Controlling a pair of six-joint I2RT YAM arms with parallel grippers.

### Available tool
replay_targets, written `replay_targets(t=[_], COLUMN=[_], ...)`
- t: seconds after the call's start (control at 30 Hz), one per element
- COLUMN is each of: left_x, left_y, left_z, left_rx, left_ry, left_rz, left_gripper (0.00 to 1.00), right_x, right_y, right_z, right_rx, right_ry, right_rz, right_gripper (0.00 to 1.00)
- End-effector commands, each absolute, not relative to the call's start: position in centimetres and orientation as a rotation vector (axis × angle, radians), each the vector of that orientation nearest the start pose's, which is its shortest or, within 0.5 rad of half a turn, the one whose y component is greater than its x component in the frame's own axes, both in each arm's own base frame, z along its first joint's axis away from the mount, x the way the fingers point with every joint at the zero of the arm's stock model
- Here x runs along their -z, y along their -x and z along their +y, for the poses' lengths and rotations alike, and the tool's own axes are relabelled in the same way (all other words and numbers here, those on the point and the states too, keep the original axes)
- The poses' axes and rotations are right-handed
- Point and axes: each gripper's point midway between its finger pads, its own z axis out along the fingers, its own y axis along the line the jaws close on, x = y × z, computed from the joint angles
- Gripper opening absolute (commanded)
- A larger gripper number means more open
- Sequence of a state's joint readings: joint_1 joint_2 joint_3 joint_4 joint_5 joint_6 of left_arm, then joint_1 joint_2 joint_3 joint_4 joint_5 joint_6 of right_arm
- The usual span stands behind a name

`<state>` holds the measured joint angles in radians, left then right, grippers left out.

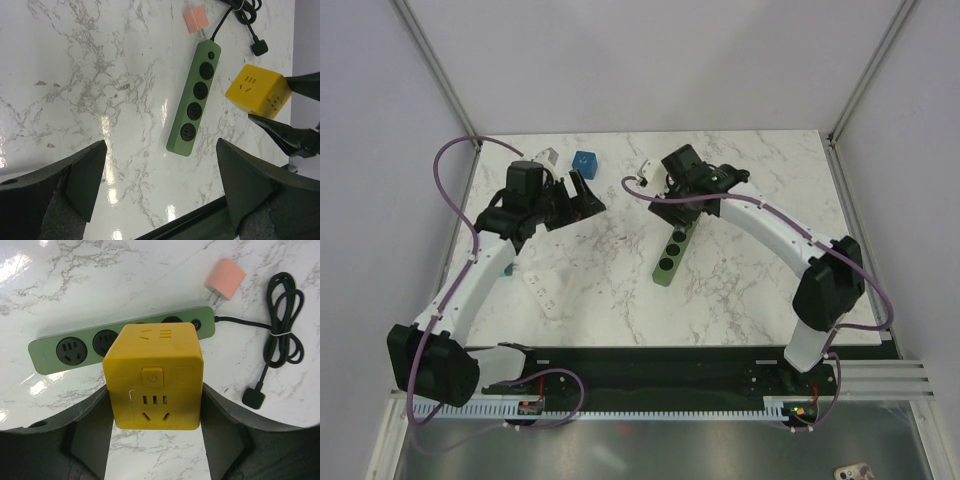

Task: Insert the plug

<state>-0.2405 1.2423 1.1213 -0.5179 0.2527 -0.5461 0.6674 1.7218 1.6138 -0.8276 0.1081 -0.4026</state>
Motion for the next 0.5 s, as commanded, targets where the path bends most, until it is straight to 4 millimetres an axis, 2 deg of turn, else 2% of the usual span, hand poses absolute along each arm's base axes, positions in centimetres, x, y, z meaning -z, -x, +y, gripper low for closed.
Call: replay_targets(t=[0.0, 0.07, 0.13, 0.2, 0.27, 0.3, 0.47], left_x=[-22.0, -21.9, -21.6, -21.7, -21.7, -21.8, -21.9], left_y=[-33.5, -33.3, -33.0, -32.4, -32.1, -32.1, -32.0], left_z=[-14.6, -14.9, -15.3, -16.6, -17.2, -17.3, -17.2], left_rx=[0.63, 0.646, 0.667, 0.716, 0.724, 0.725, 0.724], left_ry=[0.117, 0.102, 0.086, 0.016, -0.02, -0.026, -0.03], left_rz=[2.236, 2.243, 2.252, 2.257, 2.259, 2.256, 2.254], left_gripper=[0.97, 0.97, 0.97, 0.97, 0.97, 0.97, 0.97], right_x=[-18.3, -17.6, -15.3, -13.8, -13.2, -12.3, -11.9], right_y=[-37.0, -37.6, -37.9, -38.6, -38.9, -39.4, -40.5], right_z=[24.4, 24.3, 23.8, 23.2, 22.9, 22.1, 21.7], right_rx=[-0.109, -0.091, -0.049, -0.029, -0.068, -0.084, -0.136], right_ry=[1.339, 1.421, 1.502, 1.517, 1.519, 1.52, 1.53], right_rz=[2.162, 2.159, 2.174, 2.199, 2.227, 2.259, 2.261], right_gripper=[0.0, 0.0, 0.0, 0.0, 0.0, 0.0, 0.0])
